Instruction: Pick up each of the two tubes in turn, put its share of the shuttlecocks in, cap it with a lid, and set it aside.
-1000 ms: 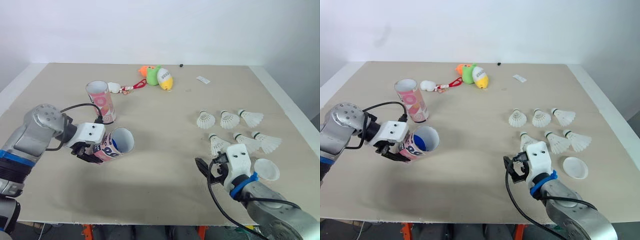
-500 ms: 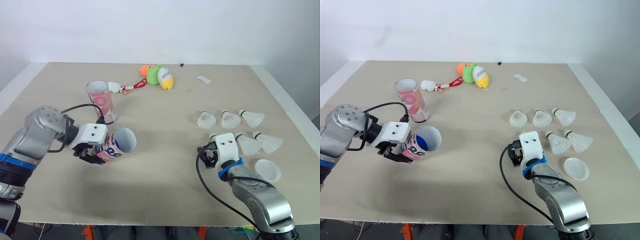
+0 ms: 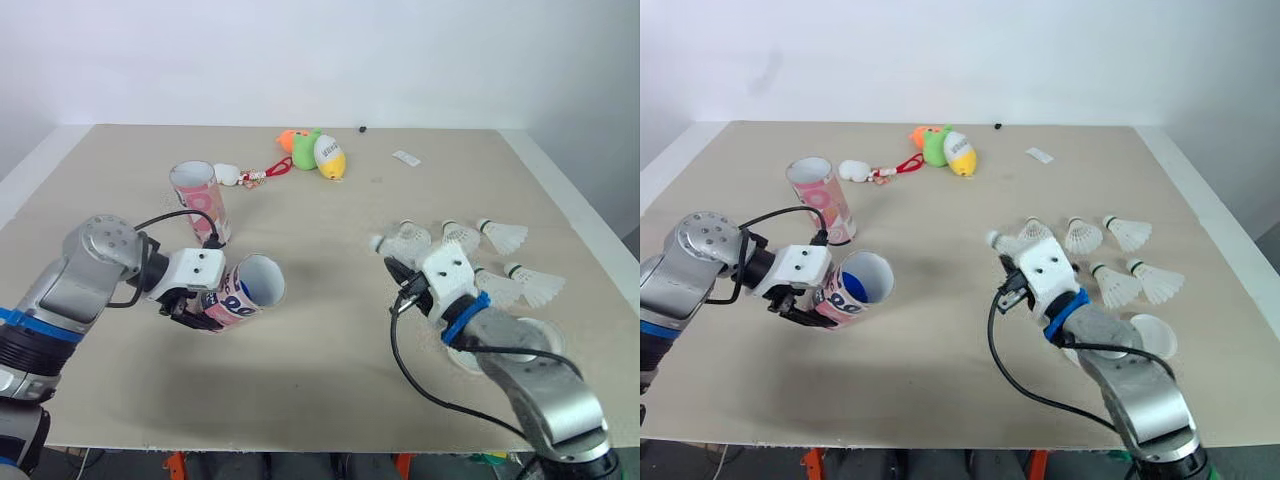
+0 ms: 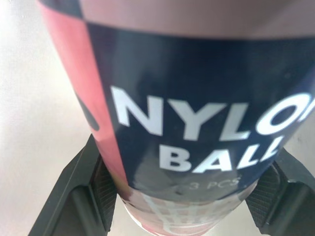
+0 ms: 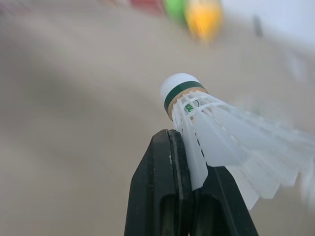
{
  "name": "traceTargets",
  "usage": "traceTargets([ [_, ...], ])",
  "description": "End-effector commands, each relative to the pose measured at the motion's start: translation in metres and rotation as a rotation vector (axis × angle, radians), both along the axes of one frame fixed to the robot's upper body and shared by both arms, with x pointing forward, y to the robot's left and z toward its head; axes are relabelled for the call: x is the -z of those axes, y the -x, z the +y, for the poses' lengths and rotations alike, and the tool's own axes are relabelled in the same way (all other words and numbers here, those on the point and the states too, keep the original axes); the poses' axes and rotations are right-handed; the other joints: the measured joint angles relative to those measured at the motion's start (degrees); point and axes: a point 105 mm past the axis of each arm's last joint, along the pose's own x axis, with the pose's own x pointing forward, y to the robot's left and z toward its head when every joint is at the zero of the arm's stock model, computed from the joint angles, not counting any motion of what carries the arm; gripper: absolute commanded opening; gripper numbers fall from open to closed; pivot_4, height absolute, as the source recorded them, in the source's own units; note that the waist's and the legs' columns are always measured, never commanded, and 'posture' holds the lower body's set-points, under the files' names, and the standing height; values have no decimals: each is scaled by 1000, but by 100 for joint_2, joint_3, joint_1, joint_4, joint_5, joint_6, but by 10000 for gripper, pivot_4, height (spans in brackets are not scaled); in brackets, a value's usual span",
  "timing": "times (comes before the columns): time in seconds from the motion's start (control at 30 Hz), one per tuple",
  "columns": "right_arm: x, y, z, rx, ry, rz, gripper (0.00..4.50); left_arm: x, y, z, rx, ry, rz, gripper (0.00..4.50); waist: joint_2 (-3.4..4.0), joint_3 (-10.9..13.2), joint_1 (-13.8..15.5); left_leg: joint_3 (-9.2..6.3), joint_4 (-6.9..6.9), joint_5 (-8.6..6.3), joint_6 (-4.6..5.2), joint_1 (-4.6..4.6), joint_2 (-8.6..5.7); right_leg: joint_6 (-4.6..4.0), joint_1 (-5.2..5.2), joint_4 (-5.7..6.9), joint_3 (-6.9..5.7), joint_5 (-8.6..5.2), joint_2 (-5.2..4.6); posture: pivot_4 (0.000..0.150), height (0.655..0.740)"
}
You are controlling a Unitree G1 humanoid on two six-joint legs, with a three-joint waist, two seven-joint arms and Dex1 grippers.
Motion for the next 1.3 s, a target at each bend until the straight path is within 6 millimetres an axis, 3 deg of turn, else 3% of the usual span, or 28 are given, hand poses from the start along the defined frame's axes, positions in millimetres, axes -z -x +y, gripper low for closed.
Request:
traceTargets([
  [0.03, -36, 29, 32, -369, 16, -40, 1363, 1, 2, -5, 19, 14, 17, 29661, 0, 0, 1, -3, 0, 0, 0, 0, 0, 1, 1, 0, -2, 1, 1, 1500, 7323],
  [0.23, -42, 40, 59, -684, 191, -30, 1363, 3, 2, -1, 9, -9, 43, 29661, -1, 1, 1, -12, -1, -2, 3, -1, 2, -5, 3, -1, -13, -3, 0, 1500, 7323],
  [0.5, -44, 20, 87, -870, 363, -60, 1363, 8, 4, 8, -14, -84, 86, 29661, 1, 3, -9, -6, -3, -7, 11, 1, 15, -18, -4, 1, -12, -4, 14, 1500, 7323],
  [0.77, -43, 19, 112, -1015, 412, -30, 1363, 8, 3, 6, -16, -81, 89, 29661, 5, 6, -8, -11, -7, -16, 28, 3, 23, -56, -15, 27, -18, -13, 22, 1500, 7323],
  [0.8, -44, 18, 113, -1027, 411, -22, 6927, 8, 3, 6, -16, -81, 89, 29661, 6, 6, -8, -13, -7, -16, 28, 4, 23, -57, -15, 30, -20, -14, 22, 1500, 7323],
  [0.93, -59, 21, 117, -1088, 330, 38, 22196, 7, 2, 5, -15, -73, 89, 29661, 6, 6, -9, -12, -7, -16, 27, 8, 24, -59, -15, 36, -20, -16, 22, 1500, 7323],
  [1.0, -72, 29, 112, -1138, 239, 127, 32976, 7, 2, 4, -14, -68, 90, 29661, 8, 8, -8, -13, -7, -16, 27, 9, 24, -66, -17, 45, -21, -18, 22, 1500, 7323],
  [1.07, -79, 34, 102, -1163, 181, 217, 37271, 8, 2, 3, -14, -67, 90, 29661, 8, 8, -4, -22, -6, -16, 27, 10, 23, -81, -18, 66, -25, -24, 15, 1500, 7323],
  [1.13, -85, 32, 84, -1142, 136, 254, 37271, 8, 2, 3, -13, -65, 90, 29661, 8, 8, 6, -28, -6, -16, 27, 10, 23, -83, -17, 70, -29, -27, 11, 1500, 7323],
  [1.3, -86, -7, 37, -729, 11, 154, 37271, 9, 6, 2, -16, -54, 93, 29661, 5, 6, 0, -36, -6, -16, 27, 9, 15, -80, -13, 71, -38, -36, 1, 1500, 7323],
])
